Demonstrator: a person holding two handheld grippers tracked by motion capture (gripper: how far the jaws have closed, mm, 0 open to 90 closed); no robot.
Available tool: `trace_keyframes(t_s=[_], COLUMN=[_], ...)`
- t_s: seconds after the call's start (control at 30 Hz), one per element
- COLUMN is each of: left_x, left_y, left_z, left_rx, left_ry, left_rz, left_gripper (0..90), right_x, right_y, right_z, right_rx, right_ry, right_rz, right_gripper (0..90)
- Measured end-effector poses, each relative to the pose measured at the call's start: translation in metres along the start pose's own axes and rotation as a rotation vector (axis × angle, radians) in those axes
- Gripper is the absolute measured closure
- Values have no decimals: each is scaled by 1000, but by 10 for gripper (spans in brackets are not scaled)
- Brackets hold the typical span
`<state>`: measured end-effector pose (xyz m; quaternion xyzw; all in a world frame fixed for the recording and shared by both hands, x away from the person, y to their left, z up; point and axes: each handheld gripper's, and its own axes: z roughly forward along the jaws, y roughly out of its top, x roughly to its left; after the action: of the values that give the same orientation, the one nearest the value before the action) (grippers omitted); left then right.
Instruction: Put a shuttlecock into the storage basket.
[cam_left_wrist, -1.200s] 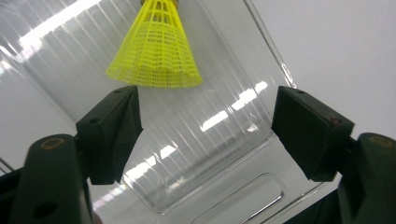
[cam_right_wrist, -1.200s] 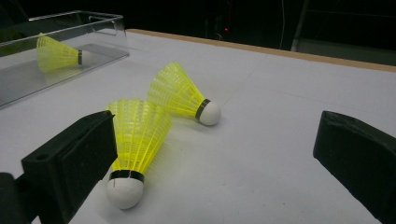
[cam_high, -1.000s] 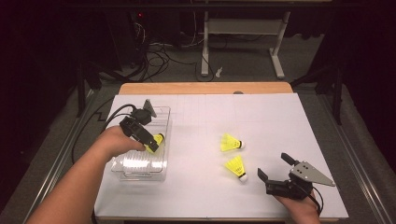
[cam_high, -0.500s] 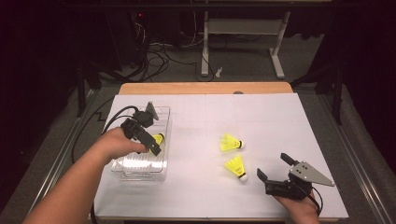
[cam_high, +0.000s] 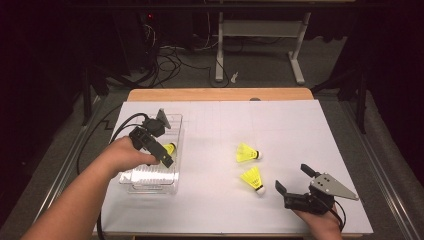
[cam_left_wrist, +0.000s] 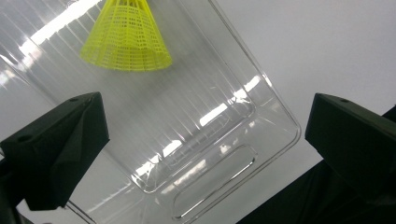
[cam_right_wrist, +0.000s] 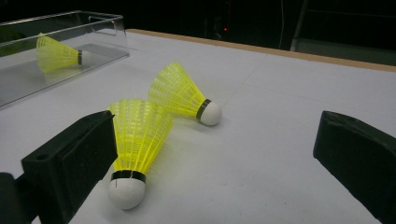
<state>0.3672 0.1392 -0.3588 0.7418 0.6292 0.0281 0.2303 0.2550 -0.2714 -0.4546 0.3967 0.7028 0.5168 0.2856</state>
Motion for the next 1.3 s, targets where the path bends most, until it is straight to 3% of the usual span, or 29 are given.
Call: trace_keyframes(t_s=[0.2, 0.47, 0.8, 1.03, 1.3], left_x=[-7, -14, -33, -46, -69], left_y=[1, -3, -8, -11, -20], left_z=[-5, 2, 9, 14, 20], left_rx=[-7, -16, -12, -3, 20], left_ry=[-32, -46, -78, -98, -124], left_rz=[8, 29, 42, 66, 126], left_gripper=[6, 6, 6, 6, 6], right_x=[-2, -3, -3, -3, -3], right_y=[0, -2, -2, -2, -2], right_z=[-1, 4, 2, 3, 0], right_rx=[-3, 12, 10, 13, 8], right_ry=[-9, -7, -8, -7, -9], right_rz=[17, 15, 5, 4, 4], right_gripper=[2, 2, 2, 2, 2])
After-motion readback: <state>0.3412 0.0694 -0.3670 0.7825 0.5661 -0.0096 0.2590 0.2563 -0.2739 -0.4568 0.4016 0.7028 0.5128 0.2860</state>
